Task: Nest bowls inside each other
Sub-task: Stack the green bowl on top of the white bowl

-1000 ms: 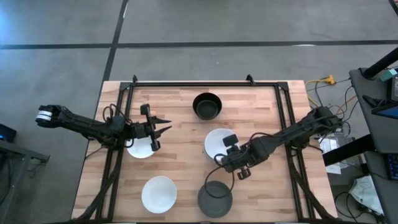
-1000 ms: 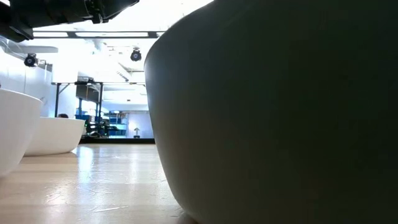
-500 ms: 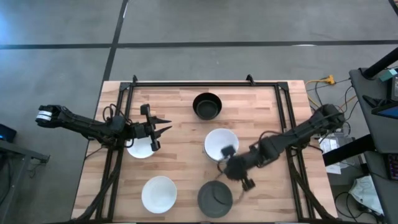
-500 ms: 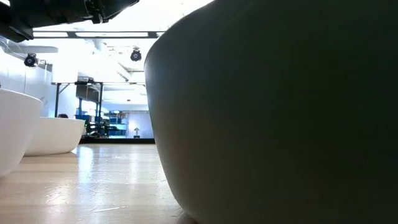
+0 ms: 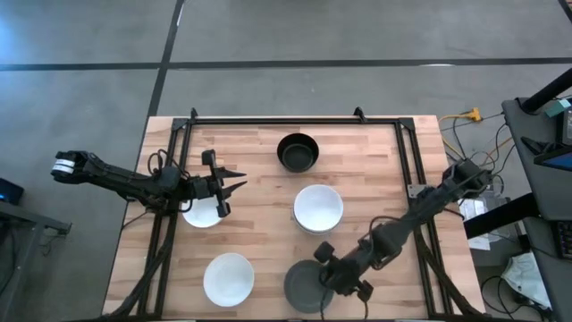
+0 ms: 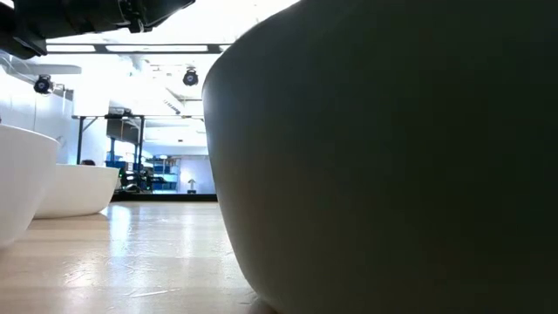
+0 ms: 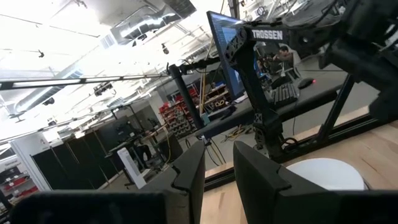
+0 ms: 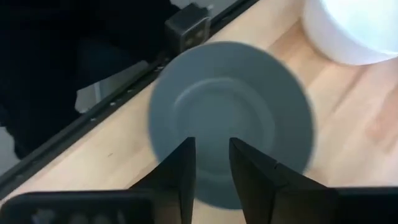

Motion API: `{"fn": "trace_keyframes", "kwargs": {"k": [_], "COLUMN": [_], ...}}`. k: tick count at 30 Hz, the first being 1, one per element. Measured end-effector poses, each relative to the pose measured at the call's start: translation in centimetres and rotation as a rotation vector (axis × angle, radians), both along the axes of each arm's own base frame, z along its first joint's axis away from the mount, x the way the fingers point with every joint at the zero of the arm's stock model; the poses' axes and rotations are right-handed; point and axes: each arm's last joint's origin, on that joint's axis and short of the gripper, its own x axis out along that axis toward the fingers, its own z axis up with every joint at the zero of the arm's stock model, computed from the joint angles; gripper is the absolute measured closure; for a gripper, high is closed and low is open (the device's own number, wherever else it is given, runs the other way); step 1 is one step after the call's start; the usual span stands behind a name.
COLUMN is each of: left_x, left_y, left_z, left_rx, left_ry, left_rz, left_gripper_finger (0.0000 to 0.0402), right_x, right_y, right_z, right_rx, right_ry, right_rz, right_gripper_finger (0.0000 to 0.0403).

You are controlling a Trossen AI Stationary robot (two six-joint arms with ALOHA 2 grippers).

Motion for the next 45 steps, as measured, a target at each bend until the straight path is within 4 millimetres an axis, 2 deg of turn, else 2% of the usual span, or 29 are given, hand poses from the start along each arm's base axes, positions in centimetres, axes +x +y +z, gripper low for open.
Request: {"fn": "trace_keyframes", "kwargs": {"k": [7, 15, 20, 24, 32, 45], "left_x": [0.0, 0.0, 0.0, 0.0, 0.0, 0.0], "left_y": [0.0, 0.0, 0.0, -0.1, -0.1, -0.1], "left_z": [0.0, 0.0, 0.0, 0.0, 0.0, 0.1], "left_rx": [0.0, -0.003, -0.022, -0.019, -0.019, -0.02], "left_ry": [0.0, 0.0, -0.004, -0.005, -0.007, -0.013], "left_rz": [-0.003, -0.006, -0.013, -0.026, -0.028, -0.028], "left_gripper_finger": [0.0332, 0.0332, 0.0332, 0.0332, 0.0332, 0.0332], "right_x": [0.2, 0.5, 1.0, 1.1, 0.8, 1.6], "right_y": [2.0, 3.1, 3.3, 3.3, 3.0, 3.1], "right_z": [-0.4, -3.9, -5.2, -6.0, -3.7, -0.7], "right_rx": [0.001, -0.119, -0.165, -0.196, -0.219, -0.271], "right_ry": [0.02, 0.142, 0.16, 0.173, 0.126, 0.079], "right_rz": [0.022, 0.068, 0.08, 0.092, 0.107, 0.11], "right_gripper_finger": [0.0276, 0.0251, 0.026, 0.0288, 0.0387, 0.0394]}}
